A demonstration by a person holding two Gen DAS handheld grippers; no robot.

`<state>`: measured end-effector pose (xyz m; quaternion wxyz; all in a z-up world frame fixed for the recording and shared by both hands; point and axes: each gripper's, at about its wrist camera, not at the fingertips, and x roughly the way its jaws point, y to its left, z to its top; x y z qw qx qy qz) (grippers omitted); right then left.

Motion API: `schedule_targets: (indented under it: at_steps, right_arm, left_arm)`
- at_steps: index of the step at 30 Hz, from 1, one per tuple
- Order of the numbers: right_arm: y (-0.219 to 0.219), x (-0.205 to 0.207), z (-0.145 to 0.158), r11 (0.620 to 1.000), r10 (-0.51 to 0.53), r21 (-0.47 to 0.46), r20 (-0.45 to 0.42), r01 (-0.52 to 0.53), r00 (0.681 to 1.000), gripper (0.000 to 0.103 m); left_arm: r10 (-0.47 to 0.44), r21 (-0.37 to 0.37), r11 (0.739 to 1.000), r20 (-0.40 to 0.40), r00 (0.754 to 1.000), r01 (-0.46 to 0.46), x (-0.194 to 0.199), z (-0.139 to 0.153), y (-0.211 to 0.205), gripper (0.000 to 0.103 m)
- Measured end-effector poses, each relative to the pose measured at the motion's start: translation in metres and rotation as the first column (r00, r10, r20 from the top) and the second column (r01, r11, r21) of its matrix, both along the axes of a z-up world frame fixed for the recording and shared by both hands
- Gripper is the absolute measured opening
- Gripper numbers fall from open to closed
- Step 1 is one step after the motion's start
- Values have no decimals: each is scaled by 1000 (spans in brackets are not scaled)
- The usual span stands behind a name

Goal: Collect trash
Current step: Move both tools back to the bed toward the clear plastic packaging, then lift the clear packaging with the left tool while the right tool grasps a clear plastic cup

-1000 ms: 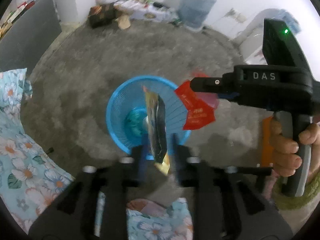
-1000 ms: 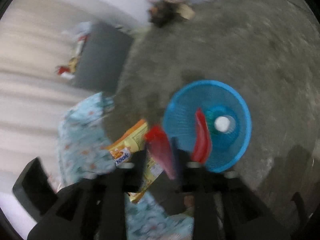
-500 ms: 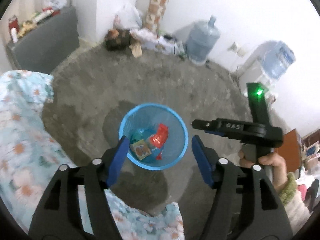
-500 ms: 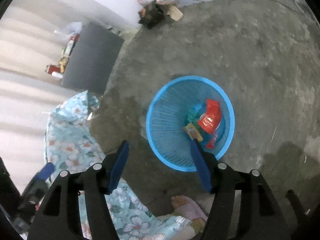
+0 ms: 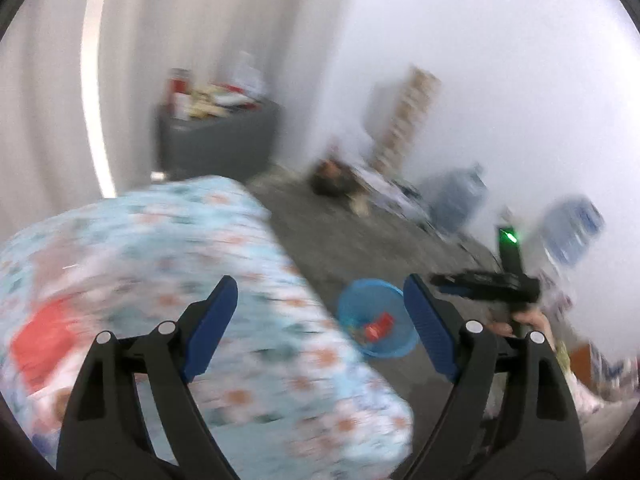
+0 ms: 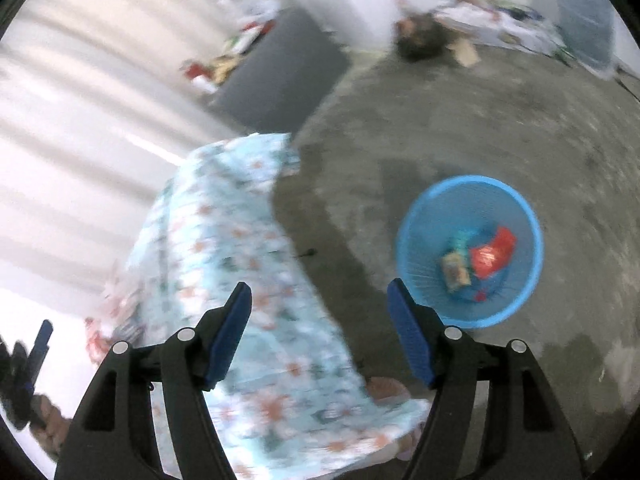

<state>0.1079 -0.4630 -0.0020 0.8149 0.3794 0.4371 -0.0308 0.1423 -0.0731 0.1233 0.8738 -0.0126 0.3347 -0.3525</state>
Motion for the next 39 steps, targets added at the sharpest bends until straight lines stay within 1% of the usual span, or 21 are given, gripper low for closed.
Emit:
schedule_targets:
  at_steps: [1,2,5,8,12,14,16,18,20,23,25,28,29,31,32,33,34,35,37,38,39]
  right_arm:
    - [8,5,6,1000,19,2,9,-19,1000,68]
    - [17,10,12,999,42,5,20,-43,999,68]
    - [50,28,30,992,124,7,53,-124,991,68]
    - [82,46,39,979,194,40,80,-198,978,68]
    - [124,71,41,958,260,98,105,-270,960,68]
    - [145,85,41,951,277,111,108,-289,955,68]
    - [166,101,40,940,307,117,112,-320,945,68]
    - [182,114,38,934,324,124,107,-336,940,68]
    - [200,128,35,922,351,133,102,-363,931,68]
    - [218,143,28,913,374,139,85,-383,924,68]
    - [228,153,23,909,386,144,66,-391,920,68]
    - [234,161,17,907,393,143,48,-396,918,68]
    - [235,162,16,907,394,141,45,-396,918,68]
    - [235,164,15,908,395,138,41,-397,918,68]
    - [235,164,14,908,394,139,39,-395,918,68]
    - [235,164,14,908,394,139,37,-395,918,68]
    - [234,164,13,909,393,139,33,-394,919,68]
    - [233,164,12,909,393,138,30,-393,919,68]
    - [232,164,10,910,392,137,25,-391,920,68]
    - [231,164,10,912,389,135,22,-388,921,68]
    - [229,163,10,912,388,134,21,-387,921,68]
  left_arm:
    - [36,-7,999,9,999,-36,1,4,18,80]
    - [93,-12,996,24,995,-92,4,9,43,80]
    - [216,-20,976,44,975,-215,15,18,103,80]
    - [302,1,953,15,953,-302,32,23,143,80]
    - [323,39,946,-21,946,-322,69,20,174,81]
    - [319,60,947,-73,945,-315,97,12,183,80]
    - [312,81,949,-121,942,-304,124,2,189,80]
    - [299,124,952,-170,939,-281,152,-13,188,80]
    - [287,177,952,-220,932,-251,181,-32,181,80]
    - [274,246,946,-265,925,-209,211,-57,165,80]
    - [275,312,931,-266,924,-188,226,-73,152,80]
    - [258,394,908,-255,932,-143,237,-92,135,77]
    - [260,427,895,-257,931,-132,241,-100,130,76]
    - [272,478,870,-266,925,-119,249,-115,124,69]
    - [279,491,863,-269,922,-117,251,-120,123,67]
    - [290,505,855,-274,917,-119,254,-126,124,62]
    - [297,512,851,-280,913,-120,257,-130,125,56]
    - [302,509,852,-294,907,-119,259,-133,128,54]
    - [293,472,874,-318,902,-118,260,-134,134,48]
    - [291,459,880,-321,901,-121,259,-132,136,46]
    - [286,441,889,-323,902,-123,258,-129,140,41]
